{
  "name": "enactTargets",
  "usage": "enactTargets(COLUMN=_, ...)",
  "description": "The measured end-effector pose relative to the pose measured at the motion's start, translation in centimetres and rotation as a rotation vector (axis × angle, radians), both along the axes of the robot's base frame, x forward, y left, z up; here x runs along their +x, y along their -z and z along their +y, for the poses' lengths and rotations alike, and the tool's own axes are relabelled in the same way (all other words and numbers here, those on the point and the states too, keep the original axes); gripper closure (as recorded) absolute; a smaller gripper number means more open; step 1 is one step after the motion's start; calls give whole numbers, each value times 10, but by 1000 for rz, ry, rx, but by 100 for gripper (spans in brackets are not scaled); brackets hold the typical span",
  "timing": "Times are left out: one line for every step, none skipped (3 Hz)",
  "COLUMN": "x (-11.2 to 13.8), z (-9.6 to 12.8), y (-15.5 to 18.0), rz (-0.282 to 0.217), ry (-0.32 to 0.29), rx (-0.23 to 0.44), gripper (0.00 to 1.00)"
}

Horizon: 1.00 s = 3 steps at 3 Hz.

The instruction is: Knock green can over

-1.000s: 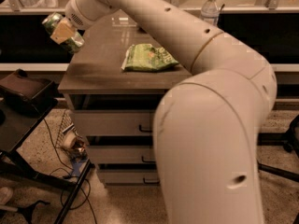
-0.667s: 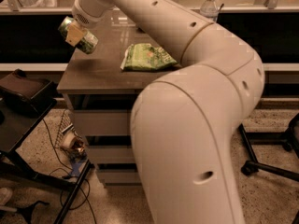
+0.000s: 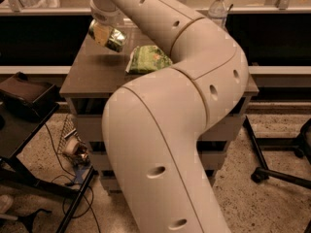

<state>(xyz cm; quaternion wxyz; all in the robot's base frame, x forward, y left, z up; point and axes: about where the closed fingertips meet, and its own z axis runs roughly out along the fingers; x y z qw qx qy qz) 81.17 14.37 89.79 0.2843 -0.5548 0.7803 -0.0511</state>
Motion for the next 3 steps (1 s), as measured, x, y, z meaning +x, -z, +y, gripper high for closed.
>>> enactTargets(x=-4, z=-8, y=46, rz=93, ry=-23, rx=-106, gripper=100)
enactTargets(x=-10, z=-6, y=73, rz=152, ry=-46, rx=-125, gripper=100)
enactTargets(x=-10, z=-6, y=66, rz=152, ry=-45, rx=-125, gripper=82)
